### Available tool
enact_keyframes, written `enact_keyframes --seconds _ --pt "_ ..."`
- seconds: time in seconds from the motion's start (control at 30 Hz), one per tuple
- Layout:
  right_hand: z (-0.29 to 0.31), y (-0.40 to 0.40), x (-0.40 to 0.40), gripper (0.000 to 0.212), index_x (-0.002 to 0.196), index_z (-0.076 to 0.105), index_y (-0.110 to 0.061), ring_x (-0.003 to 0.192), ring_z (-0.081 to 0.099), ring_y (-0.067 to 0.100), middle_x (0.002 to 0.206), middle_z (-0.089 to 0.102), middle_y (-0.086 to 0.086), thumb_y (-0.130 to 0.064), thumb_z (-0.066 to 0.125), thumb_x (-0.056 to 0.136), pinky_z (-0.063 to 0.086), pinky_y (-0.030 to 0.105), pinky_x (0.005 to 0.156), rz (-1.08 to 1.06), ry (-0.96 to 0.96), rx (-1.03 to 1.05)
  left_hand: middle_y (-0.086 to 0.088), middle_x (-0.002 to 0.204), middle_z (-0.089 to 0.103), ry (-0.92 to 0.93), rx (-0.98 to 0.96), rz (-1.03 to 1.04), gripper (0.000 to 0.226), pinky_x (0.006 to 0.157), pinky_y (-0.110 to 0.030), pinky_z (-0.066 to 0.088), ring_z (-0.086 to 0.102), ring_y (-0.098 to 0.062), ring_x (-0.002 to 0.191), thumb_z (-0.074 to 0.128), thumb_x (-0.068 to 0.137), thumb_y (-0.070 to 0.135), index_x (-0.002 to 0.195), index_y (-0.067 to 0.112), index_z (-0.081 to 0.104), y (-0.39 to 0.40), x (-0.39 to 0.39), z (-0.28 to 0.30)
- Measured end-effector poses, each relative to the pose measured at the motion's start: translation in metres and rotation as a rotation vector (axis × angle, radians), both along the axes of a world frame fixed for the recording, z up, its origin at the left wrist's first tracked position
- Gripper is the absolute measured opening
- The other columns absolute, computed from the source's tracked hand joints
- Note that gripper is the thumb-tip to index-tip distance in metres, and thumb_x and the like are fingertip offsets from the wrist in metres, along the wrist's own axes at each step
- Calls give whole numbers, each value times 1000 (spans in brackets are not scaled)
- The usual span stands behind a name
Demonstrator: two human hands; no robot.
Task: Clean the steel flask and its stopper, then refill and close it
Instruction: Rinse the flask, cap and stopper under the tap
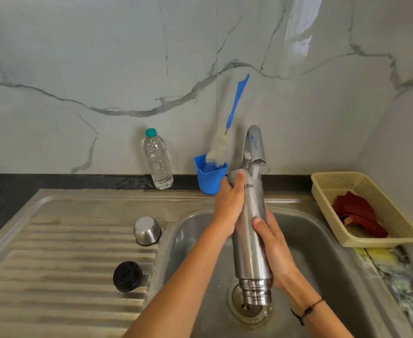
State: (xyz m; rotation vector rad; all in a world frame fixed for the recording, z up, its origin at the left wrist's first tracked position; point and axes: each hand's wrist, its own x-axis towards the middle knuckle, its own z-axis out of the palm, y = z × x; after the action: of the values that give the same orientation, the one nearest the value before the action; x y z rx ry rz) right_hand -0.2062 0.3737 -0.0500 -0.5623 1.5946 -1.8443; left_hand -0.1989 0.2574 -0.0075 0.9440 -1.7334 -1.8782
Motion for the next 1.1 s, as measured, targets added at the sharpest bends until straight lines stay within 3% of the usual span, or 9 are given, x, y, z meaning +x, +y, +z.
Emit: enact_keyframes --seconds 0.1,0.2,0.37,0.53,0.7,0.87,0.97,1.03,1.1 --pt "2 0 6 55 131 17 -54 110 55 6 137 41 -15 -36 51 92 49 23 88 -30 115 74 -2 107 61 -67 -36 85 54 88 -32 49 59 -17 99 48 90 57 117 10 51 4 -6 7" --pt "3 1 8 61 137 8 -46 114 34 -11 126 29 -34 -26 47 95 34 -5 75 -49 205 120 -4 111 60 -106 -86 153 66 86 -33 48 58 -18 101 41 90 64 124 8 49 6 -8 10" --pt "0 3 8 59 133 8 -46 92 43 -33 113 36 -38 -21 47 95 35 -7 69 -50 253 135 -3 95 63 3 60 248 48 92 -39 46 60 -17 91 22 100 52 100 18 56 4 -14 0" --pt "-1 10 7 54 131 12 -52 96 52 -21 119 47 -26 -30 47 96 45 4 70 -38 206 144 -10 90 65 -26 409 186 45 83 -39 53 63 -22 82 31 100 49 99 12 58 0 -12 -5" --pt "-9 17 2 60 134 15 -51 125 46 8 142 39 -12 -48 48 85 40 30 103 -79 110 109 -6 115 62 -45 126 25 71 95 -40 49 60 -20 104 34 85 75 119 15 51 21 -15 -7" --pt "-14 23 0 72 138 24 -49 110 56 -2 129 52 -17 -57 52 73 48 18 85 -76 120 74 -10 110 67 -56 324 50 70 94 -47 49 64 -25 99 29 83 70 119 16 57 21 -26 -2" --pt "-14 24 -6 81 143 24 -42 106 61 7 125 58 -9 -59 52 68 52 30 86 -51 121 80 -8 84 65 -102 409 16 44 77 -34 52 62 -22 78 30 100 46 97 14 61 13 -24 8" --pt "-8 27 -12 75 140 30 -41 100 64 13 118 62 -5 -58 52 71 54 30 79 -20 115 106 -7 83 64 -105 434 -2 45 72 -32 50 61 -20 76 31 100 50 102 16 61 11 -22 8" --pt "1 28 -17 53 136 36 -38 94 65 14 110 64 -4 -50 47 86 53 26 75 22 92 181 -8 96 67 -73 403 -2 56 82 -35 51 63 -21 87 30 95 62 115 18 58 15 -22 6"
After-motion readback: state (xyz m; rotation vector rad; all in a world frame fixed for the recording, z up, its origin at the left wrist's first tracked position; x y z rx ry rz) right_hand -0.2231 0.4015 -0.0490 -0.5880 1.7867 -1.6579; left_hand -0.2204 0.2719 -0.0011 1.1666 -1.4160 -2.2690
